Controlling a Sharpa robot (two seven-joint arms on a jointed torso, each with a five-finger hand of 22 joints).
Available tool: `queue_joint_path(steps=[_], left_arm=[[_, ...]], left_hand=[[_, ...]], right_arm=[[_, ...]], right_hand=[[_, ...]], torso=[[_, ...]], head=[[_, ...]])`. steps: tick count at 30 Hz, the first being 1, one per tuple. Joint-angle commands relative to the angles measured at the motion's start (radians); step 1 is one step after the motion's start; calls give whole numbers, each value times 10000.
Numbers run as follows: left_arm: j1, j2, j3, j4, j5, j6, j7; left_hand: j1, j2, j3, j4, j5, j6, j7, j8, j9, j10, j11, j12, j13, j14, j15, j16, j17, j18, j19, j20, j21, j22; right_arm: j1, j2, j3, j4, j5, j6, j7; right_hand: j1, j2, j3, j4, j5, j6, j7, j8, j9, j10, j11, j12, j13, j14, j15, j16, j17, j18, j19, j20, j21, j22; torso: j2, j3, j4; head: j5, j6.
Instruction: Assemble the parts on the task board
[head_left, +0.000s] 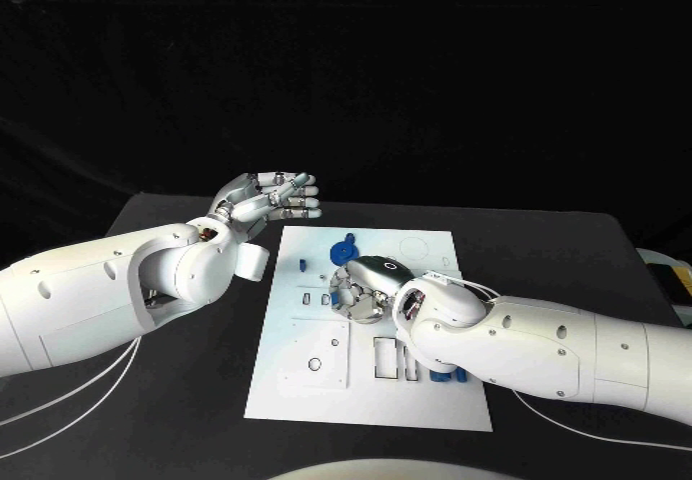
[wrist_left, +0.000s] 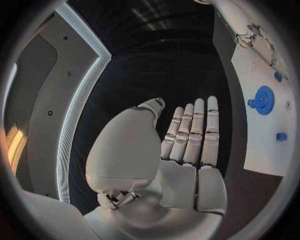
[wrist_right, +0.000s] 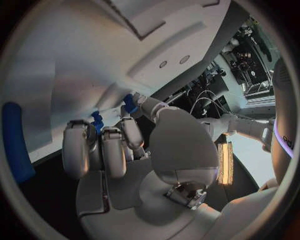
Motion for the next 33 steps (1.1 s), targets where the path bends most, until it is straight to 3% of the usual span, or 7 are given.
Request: queue_joint_path(steps=[1,7,9,15,21,26,33], left_arm=[[6,8,7,15,38,144,47],[6,12,6,6,38,152,40],[6,13,6,4,38,158,40],[5,13,6,-1,38,173,43],[5,6,5,-58,-185,136,-55],[6,0,5,-215,-1526,37,-485],[9,79,5,-649,-3477,79,-2070]], left_hand=[[-29,-60,82,-1,-45,60,268,-44,-7,77,-12,-43,15,-68,-29,-49,17,113,-62,26,-54,-9],[-29,-60,82,-1,-45,60,268,-44,-7,77,-12,-43,15,-68,-29,-49,17,113,-62,26,-54,-9],[-36,-61,87,3,-47,58,275,-49,-8,77,-7,-58,13,-83,-23,-62,28,115,-80,35,-66,-19],[-36,-60,89,3,-47,59,275,-49,-8,78,-7,-59,13,-82,-23,-62,30,116,-81,36,-67,-19],[-30,-61,96,-1,-47,66,263,-46,-7,91,-13,-60,15,-63,-28,-54,43,121,-78,37,-65,-21],[-239,-106,154,28,-67,650,-84,238,123,832,-336,66,55,829,-375,316,372,164,650,-251,287,76],[-615,-321,149,24,-80,1432,-609,601,428,2822,-1082,754,426,3806,-1318,2287,1785,159,2884,-1235,1759,717]], right_arm=[[-12,8,-5,9,-246,33,-32],[-16,19,-7,18,-307,-86,46],[-17,18,-8,27,-318,-142,83],[-19,-4,-10,53,-330,-298,158],[-19,-168,-11,259,-331,-973,284],[86,-502,2,722,-220,-1362,452],[592,-1517,69,1638,1734,-1363,1895]], right_hand=[[13,-81,-79,5,-28,-121,-8,-83,-15,-109,15,-46,-31,821,79,-38,1656,-48,-43,12,-56,810],[-60,-154,-147,35,-83,-272,43,-148,-42,-215,65,-132,-134,801,122,-75,1576,-40,-60,53,-91,788],[-146,-283,-340,88,-508,-657,124,-320,-113,-329,137,-212,-230,790,193,-94,1542,-23,-100,120,-165,741],[-253,-405,-695,212,-521,-1105,228,-530,-232,-464,245,-304,-353,778,277,-113,1501,-6,-143,198,-244,692],[-192,-397,-1070,334,-519,-1650,381,-789,-369,-606,379,-397,-485,763,389,-135,1455,9,-183,293,-322,646],[-48,-270,-1428,478,-501,-1747,441,-803,-429,-531,443,-289,-400,785,461,-93,1542,-11,-111,378,-251,734],[401,181,-1223,495,-283,-878,223,-187,-316,-377,249,-127,-238,776,304,-107,1507,15,-150,268,-330,698]], torso=[[2,-1,2],[0,0,-1],[4,-3,-2],[3,-2,2],[-13,4,3],[-48,10,-23],[-143,40,-47]], head=[[7,8],[1,7],[6,7],[9,-4],[37,-13],[92,-47],[116,-35]])
